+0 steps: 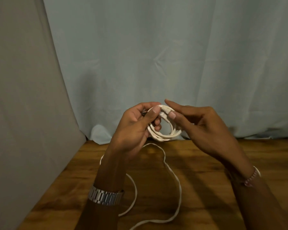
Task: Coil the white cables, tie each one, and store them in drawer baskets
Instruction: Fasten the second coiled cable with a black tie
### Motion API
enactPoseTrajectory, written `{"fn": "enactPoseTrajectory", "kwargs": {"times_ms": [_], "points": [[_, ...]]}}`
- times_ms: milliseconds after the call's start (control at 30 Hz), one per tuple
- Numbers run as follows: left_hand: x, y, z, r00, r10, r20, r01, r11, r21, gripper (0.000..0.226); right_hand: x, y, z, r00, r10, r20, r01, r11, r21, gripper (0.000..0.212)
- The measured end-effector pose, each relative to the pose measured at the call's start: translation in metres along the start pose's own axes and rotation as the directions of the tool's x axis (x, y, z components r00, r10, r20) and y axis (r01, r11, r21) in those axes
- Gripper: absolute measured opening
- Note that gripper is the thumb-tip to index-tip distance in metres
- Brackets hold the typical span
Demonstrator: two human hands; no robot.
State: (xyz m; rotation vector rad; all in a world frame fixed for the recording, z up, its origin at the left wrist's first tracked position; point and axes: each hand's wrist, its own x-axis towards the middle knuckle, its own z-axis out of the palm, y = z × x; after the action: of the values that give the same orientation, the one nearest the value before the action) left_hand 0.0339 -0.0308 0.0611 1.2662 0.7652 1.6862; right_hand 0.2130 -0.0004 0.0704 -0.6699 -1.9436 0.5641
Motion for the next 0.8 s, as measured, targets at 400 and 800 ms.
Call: {"fn": "enactPoseTrajectory", "kwargs": {"times_ms": [400, 800], "points": [[-0.004, -0.001, 0.009, 0.975, 0.142, -0.173, -0.086, 0.952, 0.295, 0.012, -0.002, -0.003, 0.008, 0.990, 0.070, -0.120, -0.053, 0.988, 0.143, 0.013], [-0.003, 0.000, 0.005, 0.985, 0.118, -0.123, -0.082, 0.961, 0.265, 0.023, -0.003, -0.002, 0.011, 0.998, 0.016, -0.056, -0.014, 0.999, 0.035, 0.011]]}}
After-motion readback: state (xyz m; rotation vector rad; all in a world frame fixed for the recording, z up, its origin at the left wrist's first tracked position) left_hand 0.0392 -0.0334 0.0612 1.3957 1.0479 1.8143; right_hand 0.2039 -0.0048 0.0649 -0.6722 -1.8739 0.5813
